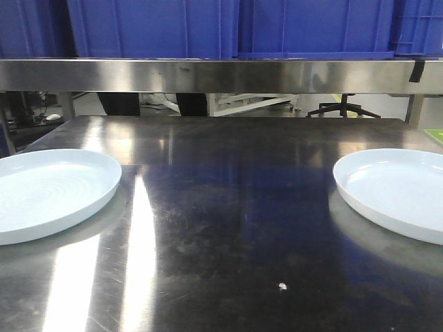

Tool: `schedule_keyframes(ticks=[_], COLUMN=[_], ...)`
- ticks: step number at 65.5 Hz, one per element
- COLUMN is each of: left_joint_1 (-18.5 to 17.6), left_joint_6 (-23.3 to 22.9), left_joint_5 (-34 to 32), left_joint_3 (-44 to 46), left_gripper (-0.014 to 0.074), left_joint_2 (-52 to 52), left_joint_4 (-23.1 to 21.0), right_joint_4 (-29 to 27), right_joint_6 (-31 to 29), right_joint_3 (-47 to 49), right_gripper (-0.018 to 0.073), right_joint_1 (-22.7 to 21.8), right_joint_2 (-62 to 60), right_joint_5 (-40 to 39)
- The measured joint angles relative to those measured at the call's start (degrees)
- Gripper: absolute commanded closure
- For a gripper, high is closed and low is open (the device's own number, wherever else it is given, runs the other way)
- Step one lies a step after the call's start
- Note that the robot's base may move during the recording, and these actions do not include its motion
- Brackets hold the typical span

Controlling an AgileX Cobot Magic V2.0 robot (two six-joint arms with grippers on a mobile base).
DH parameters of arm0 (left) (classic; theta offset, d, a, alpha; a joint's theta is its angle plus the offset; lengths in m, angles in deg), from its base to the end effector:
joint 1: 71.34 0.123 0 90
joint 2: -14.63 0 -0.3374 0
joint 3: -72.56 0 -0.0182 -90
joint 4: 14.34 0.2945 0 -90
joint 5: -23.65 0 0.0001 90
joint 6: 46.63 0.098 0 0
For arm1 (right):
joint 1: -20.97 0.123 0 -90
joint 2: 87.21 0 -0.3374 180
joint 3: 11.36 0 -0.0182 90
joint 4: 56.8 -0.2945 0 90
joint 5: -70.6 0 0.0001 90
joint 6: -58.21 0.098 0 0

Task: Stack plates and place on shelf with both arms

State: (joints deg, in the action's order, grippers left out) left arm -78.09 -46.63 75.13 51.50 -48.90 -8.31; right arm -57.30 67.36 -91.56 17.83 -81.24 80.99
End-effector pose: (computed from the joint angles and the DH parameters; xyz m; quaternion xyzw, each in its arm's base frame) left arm 0.2085 -0.0166 0.4007 0.0695 0.9236 0.0283 0.3758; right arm 0.0543 -0.0028 0.1846 0.0826 0.7418 0.0383 0.6644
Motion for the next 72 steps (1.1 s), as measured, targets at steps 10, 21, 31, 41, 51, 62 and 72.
schedule_keyframes(ticks=[10, 21, 31, 41, 51, 62, 72], left_joint_1=[0.0, 0.0, 0.0, 0.0, 0.0, 0.0, -0.21], left_joint_6=[0.0, 0.0, 0.0, 0.0, 0.0, 0.0, 0.0], left_joint_5=[0.03, 0.37, 0.72, 1.64, 2.62, 2.74, 2.84], left_joint_3=[0.0, 0.0, 0.0, 0.0, 0.0, 0.0, 0.0], left_gripper=[0.0508, 0.0508, 0.0508, 0.0508, 0.0508, 0.0508, 0.0508], left_joint_2=[0.0, 0.0, 0.0, 0.0, 0.0, 0.0, 0.0], left_joint_4=[0.0, 0.0, -0.05, -0.05, -0.05, -0.05, -0.05], right_joint_4=[0.0, 0.0, 0.0, 0.0, -0.35, -1.26, -1.48], right_joint_6=[0.0, 0.0, 0.0, 0.0, 1.49, 4.52, 4.9], right_joint_3=[0.0, 0.0, 0.0, 0.0, 0.0, 8.16, 25.13], right_gripper=[0.0511, 0.0511, 0.0511, 0.0511, 0.0511, 0.0511, 0.0511], right_joint_1=[0.0, 0.0, 0.0, 0.0, -0.09, -0.09, -0.09], right_joint_2=[0.0, 0.0, 0.0, 0.0, 0.0, 0.65, 14.97], right_joint_5=[0.0, 0.0, 0.0, -1.51, -8.26, 2.52, 20.02])
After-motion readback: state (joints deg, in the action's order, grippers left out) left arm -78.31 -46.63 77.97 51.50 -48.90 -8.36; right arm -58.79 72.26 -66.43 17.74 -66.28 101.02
